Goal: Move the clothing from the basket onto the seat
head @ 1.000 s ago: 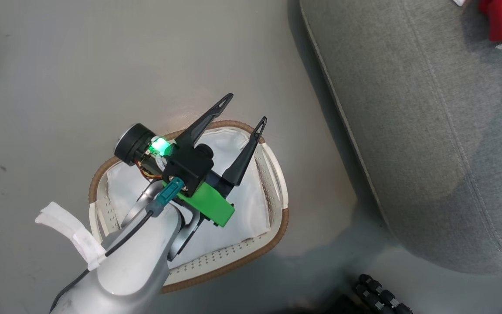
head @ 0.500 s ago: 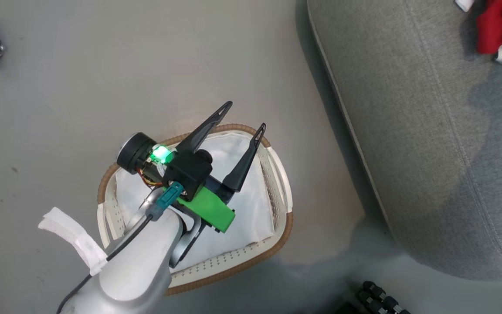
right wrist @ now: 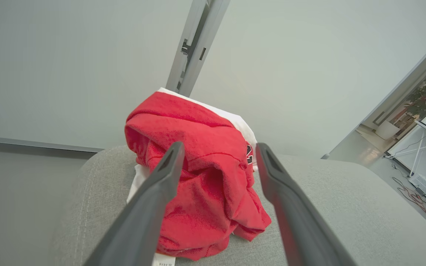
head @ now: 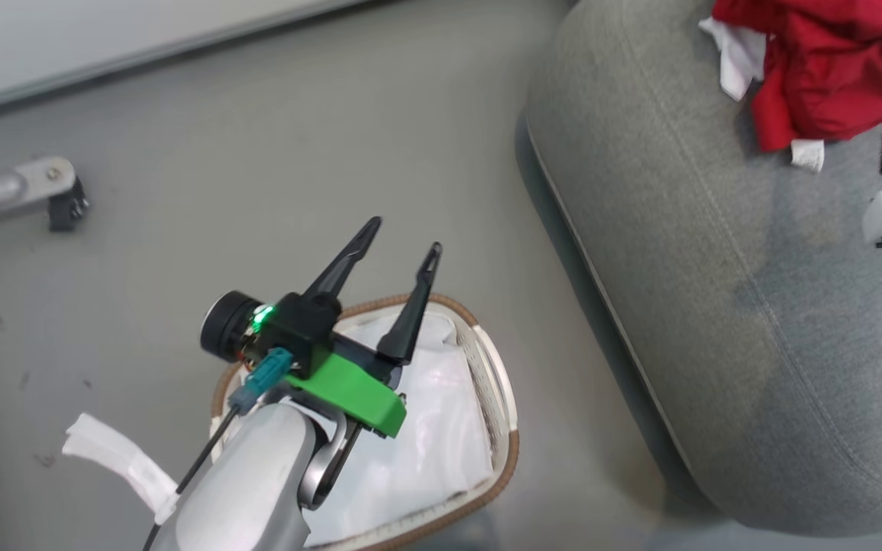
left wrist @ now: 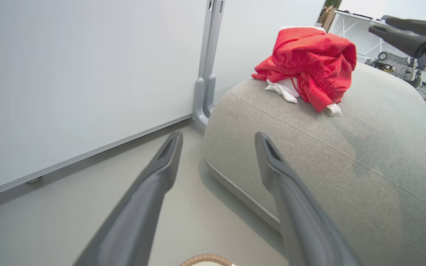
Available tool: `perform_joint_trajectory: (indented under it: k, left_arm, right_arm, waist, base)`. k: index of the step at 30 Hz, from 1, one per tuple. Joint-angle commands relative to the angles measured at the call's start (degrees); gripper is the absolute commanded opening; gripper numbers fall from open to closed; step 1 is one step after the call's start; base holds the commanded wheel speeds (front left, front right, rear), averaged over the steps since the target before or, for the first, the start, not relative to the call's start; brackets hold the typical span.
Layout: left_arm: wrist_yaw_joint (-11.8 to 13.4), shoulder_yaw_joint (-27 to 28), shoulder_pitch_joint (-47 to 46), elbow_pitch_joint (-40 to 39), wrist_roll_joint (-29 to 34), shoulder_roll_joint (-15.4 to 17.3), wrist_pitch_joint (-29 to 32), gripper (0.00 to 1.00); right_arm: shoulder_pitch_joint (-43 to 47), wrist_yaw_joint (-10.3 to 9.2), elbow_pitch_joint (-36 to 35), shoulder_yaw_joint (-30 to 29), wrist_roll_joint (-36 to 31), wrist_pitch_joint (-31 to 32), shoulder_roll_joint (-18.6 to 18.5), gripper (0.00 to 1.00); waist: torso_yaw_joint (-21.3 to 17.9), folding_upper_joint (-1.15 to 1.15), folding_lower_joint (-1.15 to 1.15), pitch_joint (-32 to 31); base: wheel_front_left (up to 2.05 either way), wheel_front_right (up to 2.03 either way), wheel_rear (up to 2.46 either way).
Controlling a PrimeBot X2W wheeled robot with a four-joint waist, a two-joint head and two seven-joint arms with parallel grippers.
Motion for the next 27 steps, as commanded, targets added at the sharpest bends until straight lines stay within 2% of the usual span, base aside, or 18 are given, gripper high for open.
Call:
perform_joint_trajectory:
  k: [1, 8, 20, 27]
  left_arm:
    - [-0.19, 1.7, 1.76, -0.3, -0.43, -0.62, -0.04, 1.0]
    - [0.76, 10.65, 6.71, 0.3, 1.5, -2.28, -0.03, 1.0]
    - [1.06, 26.24, 15.62, 1.46, 2.64, -4.11, -0.04, 1.0]
    - [0.52, 29.94, 20.5, 2.5, 3.14, -4.48, -0.04, 1.0]
  right_arm:
    - [1.45, -0.08, -0.21, 0.79, 0.62, -0.11, 0.27, 1.0]
    - [2.66, -0.08, 1.24, 4.74, 2.84, -0.11, 2.49, 1.0]
    - [11.36, -0.07, 0.53, 7.14, 6.15, -0.11, 9.89, 1.0]
    - [19.44, -0.07, -1.96, 7.66, 7.29, -0.11, 12.11, 1.0]
  waist:
    - [2.2, 0.0, 0.0, -7.24]
    - [6.1, 0.0, 0.0, -11.88]
    - [14.16, 0.0, 0.0, -16.04]
    - [16.56, 0.0, 0.0, -18.67]
  base:
    - [0.0, 0.0, 0.0]
    - [0.0, 0.0, 0.0]
    - [0.0, 0.0, 0.0]
    - [0.0, 0.0, 0.0]
